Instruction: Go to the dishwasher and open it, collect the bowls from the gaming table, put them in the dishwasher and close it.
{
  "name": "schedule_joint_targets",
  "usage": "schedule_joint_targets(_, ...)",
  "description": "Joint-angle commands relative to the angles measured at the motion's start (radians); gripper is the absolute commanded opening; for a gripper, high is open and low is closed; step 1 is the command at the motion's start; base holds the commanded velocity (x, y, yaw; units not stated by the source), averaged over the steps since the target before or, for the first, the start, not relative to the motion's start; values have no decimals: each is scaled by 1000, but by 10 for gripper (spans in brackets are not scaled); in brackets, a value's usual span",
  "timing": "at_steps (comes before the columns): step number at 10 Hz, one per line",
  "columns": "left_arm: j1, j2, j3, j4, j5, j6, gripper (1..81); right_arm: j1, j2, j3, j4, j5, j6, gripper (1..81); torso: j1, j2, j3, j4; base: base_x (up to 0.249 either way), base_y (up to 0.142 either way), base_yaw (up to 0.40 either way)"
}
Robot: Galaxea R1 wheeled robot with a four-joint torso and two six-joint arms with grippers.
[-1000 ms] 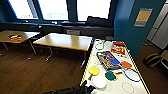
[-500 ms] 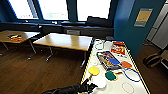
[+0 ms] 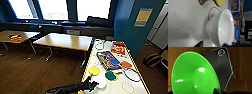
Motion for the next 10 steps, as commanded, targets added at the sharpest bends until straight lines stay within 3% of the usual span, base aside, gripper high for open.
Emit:
schedule_joint_targets(1,-144,70,-25,18,25,3,811,43,-12,-5,-2,-87,-2,10,0,0,0,0,0,0,0)
schedule_joint_targets(3,-132,95,-51,39,28,3,811,43,-11,-11,-2,-87,-2,10,0,0,0,0,0,0,0)
schedule_joint_targets(7,-106,95,-62,44,31,4,811,43,-11,-11,-2,-87,-1,10,0,0,0,0,0,0,0)
schedule_joint_targets(10,-63,95,-62,98,31,4,811,45,-9,-11,0,-87,-1,10,0,0,0,0,0,0,0)
